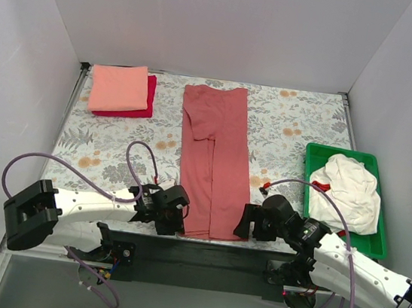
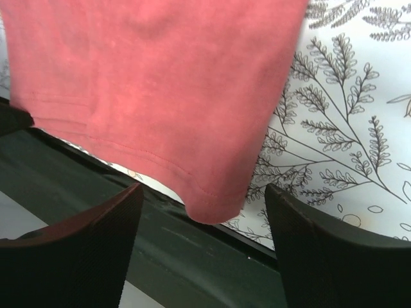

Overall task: Fold and stack the t-shirts
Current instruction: Fold the tshirt

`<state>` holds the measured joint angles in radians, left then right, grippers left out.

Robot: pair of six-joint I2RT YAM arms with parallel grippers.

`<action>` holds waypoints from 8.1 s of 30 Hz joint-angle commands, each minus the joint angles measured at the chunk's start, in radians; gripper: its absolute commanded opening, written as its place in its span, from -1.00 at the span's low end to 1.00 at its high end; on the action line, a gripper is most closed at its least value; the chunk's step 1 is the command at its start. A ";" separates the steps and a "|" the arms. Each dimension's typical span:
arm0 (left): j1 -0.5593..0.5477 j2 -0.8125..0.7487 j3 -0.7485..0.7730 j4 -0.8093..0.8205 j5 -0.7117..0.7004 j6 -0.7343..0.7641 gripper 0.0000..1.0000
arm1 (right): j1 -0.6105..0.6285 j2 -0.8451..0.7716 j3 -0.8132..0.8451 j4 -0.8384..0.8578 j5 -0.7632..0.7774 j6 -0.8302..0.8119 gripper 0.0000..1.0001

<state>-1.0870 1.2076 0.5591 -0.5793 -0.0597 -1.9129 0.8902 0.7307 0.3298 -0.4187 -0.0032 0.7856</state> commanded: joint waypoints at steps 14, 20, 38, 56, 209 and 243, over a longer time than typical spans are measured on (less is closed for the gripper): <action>-0.004 0.015 -0.051 0.030 0.006 -0.020 -1.00 | -0.004 0.047 -0.051 -0.009 -0.044 0.056 -0.17; -0.002 -0.019 -0.080 0.026 0.014 -0.035 -1.00 | -0.002 0.064 -0.063 -0.009 -0.058 0.064 -0.69; -0.004 -0.211 -0.042 0.052 -0.043 0.011 -1.00 | -0.002 -0.057 -0.043 0.181 -0.173 -0.029 -0.97; 0.202 0.049 0.266 0.070 -0.342 0.173 -1.00 | -0.091 0.298 0.351 0.210 0.152 -0.210 -0.97; 0.246 -0.323 0.126 -0.089 -0.069 0.160 -1.00 | -0.094 0.010 0.221 -0.020 0.084 -0.081 -0.97; 0.670 0.313 0.808 0.027 -0.164 0.377 -1.00 | -0.502 0.685 0.945 0.175 -0.130 -0.417 -0.97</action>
<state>-0.4484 1.5135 1.3247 -0.5682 -0.2184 -1.5696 0.4171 1.3838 1.1976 -0.3088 -0.0906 0.4049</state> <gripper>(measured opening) 0.015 0.031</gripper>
